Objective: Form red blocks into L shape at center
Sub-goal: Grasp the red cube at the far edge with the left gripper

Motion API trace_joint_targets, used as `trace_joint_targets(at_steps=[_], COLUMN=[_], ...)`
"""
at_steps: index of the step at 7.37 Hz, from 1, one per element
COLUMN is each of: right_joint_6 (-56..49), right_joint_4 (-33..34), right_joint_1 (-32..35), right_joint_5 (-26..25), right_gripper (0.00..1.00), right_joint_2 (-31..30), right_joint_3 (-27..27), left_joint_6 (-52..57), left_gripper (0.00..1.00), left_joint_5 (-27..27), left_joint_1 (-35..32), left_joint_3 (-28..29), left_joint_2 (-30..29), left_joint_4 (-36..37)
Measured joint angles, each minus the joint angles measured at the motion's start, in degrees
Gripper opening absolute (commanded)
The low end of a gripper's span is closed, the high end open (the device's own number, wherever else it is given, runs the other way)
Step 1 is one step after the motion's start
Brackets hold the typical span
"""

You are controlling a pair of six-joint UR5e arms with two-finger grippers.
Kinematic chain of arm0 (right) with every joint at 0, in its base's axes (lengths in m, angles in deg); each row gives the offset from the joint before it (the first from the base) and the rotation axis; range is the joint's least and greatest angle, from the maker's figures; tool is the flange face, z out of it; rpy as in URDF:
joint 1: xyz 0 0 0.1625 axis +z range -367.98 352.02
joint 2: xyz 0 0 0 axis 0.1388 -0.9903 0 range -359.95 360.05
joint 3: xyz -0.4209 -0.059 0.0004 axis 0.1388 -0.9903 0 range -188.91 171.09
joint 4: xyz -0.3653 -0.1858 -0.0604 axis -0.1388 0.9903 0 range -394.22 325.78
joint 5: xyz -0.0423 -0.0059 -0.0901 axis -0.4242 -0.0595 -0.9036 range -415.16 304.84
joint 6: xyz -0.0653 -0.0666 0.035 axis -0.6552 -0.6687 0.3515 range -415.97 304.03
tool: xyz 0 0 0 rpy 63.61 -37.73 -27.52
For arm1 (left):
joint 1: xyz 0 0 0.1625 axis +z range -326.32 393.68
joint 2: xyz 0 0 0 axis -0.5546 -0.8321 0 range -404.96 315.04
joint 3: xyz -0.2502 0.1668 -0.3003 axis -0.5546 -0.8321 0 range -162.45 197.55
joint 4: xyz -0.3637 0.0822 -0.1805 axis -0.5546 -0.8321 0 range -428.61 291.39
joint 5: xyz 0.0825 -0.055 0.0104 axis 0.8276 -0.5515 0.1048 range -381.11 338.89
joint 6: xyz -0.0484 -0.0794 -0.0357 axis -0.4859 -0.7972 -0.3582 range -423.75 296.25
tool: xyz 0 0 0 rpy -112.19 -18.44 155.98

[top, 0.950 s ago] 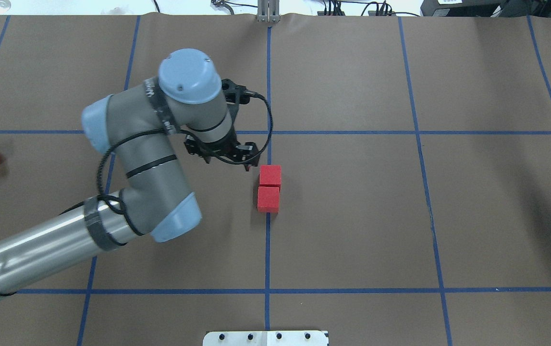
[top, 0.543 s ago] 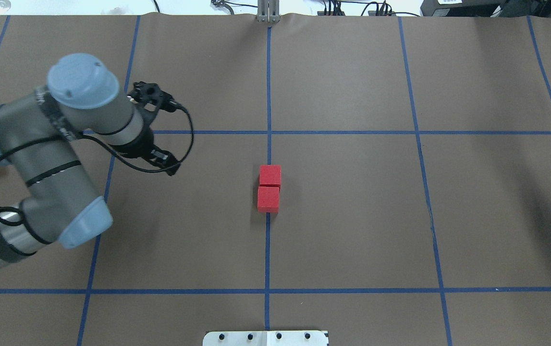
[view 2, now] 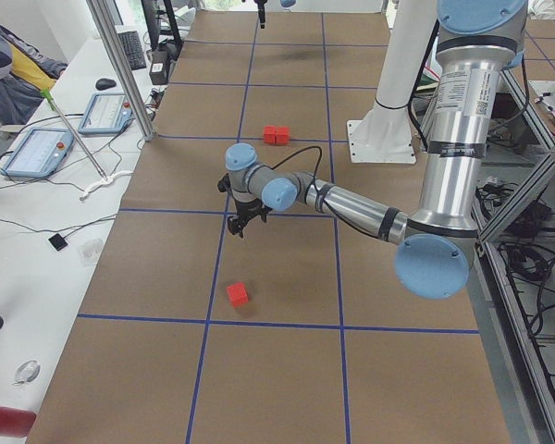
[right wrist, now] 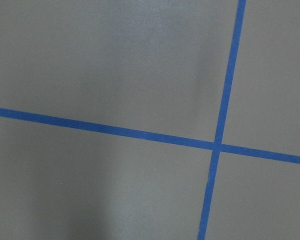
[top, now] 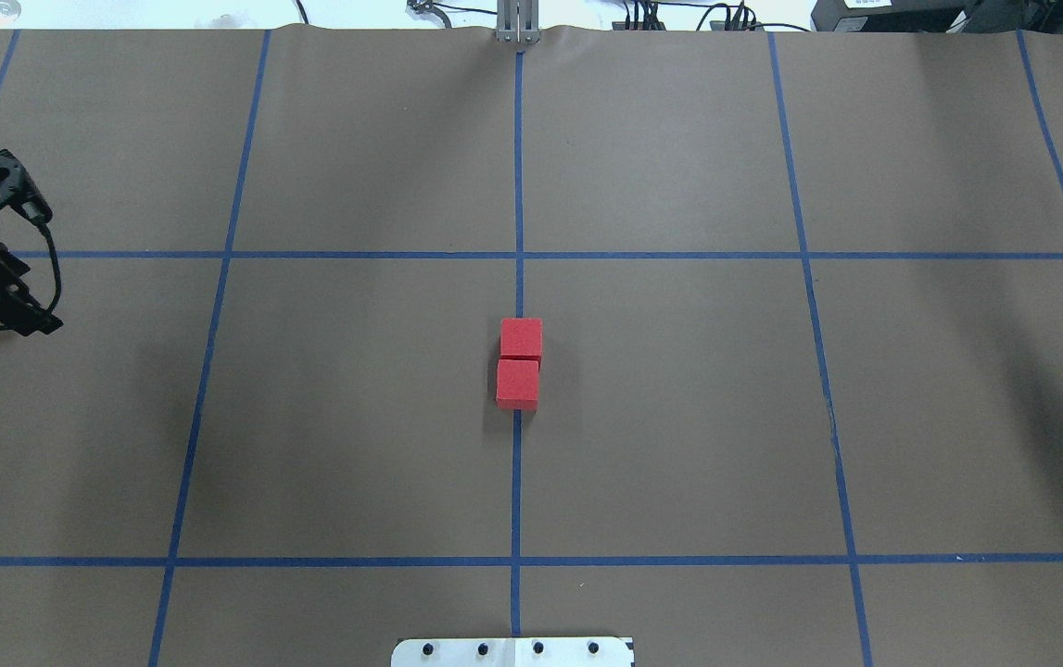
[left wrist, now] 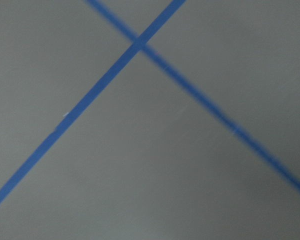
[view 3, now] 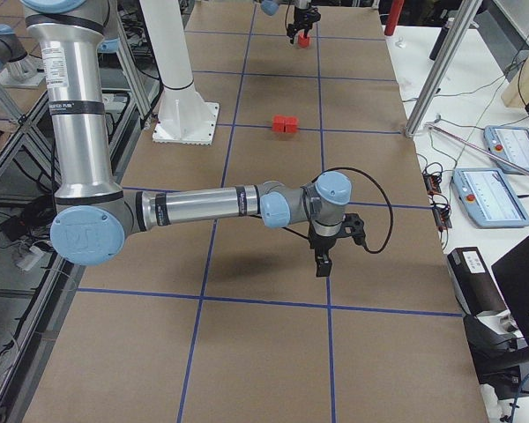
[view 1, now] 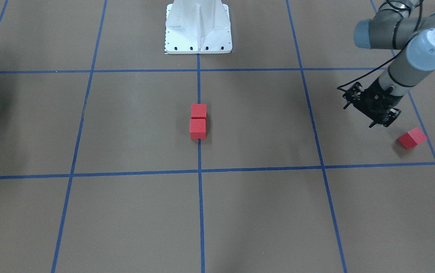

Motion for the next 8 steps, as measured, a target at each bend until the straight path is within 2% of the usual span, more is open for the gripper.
trace_joint_targets(at_steps=[2, 3, 5, 8], right_joint_6=[0.0, 0.0, 0.0, 0.0], right_joint_4=[0.0, 0.0, 0.0, 0.0], right_joint_1=[0.0, 0.0, 0.0, 0.0], right_joint_5=[0.0, 0.0, 0.0, 0.0], right_gripper=[1.00, 1.00, 1.00, 1.00], right_joint_2=[0.0, 0.0, 0.1, 0.0], right_joint_3=[0.0, 0.0, 0.0, 0.0], left_joint_6=[11.1, 13.0, 12.7, 6.3], left_gripper=[0.91, 0.91, 0.95, 0.96], left_joint_5=[-2.3, -2.5, -2.7, -2.7], left_joint_1=[-5.5, -6.6, -7.1, -6.8], left_joint_3=[7.1, 9.6, 14.1, 16.6], left_joint_2=[0.8, 1.0, 2.3, 4.6], left_joint_4=[-2.5, -3.8, -10.9, -20.6])
